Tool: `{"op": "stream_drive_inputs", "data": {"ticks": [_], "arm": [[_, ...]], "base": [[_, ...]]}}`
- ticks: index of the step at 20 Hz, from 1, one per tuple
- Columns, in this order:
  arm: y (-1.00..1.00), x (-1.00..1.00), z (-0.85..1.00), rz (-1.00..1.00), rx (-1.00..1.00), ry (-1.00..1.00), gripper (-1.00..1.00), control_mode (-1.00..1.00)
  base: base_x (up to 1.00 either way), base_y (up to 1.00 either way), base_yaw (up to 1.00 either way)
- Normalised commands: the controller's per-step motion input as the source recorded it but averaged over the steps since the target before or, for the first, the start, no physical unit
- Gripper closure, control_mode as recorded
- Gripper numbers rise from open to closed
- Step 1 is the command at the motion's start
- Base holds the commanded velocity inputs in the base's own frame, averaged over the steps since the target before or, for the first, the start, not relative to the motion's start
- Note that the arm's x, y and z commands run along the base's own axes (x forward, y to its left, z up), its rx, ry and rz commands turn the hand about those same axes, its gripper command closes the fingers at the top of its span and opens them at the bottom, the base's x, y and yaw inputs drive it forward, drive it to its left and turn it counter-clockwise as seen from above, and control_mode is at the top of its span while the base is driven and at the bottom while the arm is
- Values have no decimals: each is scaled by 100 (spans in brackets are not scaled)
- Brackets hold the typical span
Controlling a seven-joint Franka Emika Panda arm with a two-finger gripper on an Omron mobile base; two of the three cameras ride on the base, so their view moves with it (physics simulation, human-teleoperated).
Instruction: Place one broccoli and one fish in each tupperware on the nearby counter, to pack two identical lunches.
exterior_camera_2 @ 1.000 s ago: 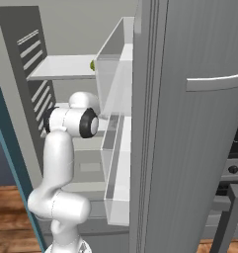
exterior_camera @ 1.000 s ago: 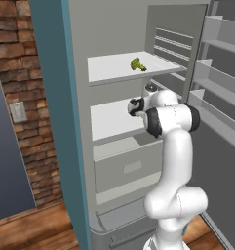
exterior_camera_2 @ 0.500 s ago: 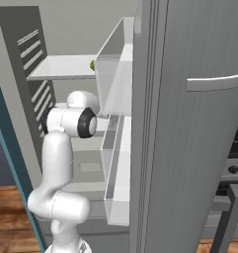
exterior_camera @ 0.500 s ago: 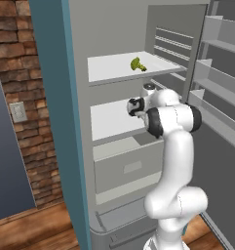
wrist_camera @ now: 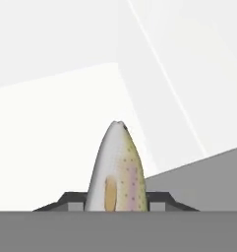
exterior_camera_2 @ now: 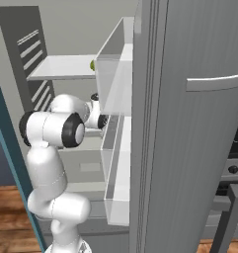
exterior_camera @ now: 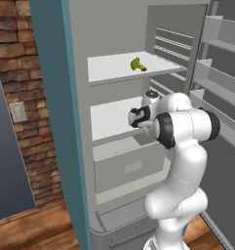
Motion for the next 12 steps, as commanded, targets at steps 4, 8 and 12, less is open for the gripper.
{"op": "stream_drive_inputs", "data": {"ticks": [4, 8, 12], "arm": [[37, -100, 28, 4, 0, 0, 100, -100], [20, -100, 65, 0, 0, 2, 100, -100], [0, -99, 89, -3, 0, 11, 100, -100]], "base": [[0, 0, 0], [0, 0, 0], [0, 0, 0]]}}
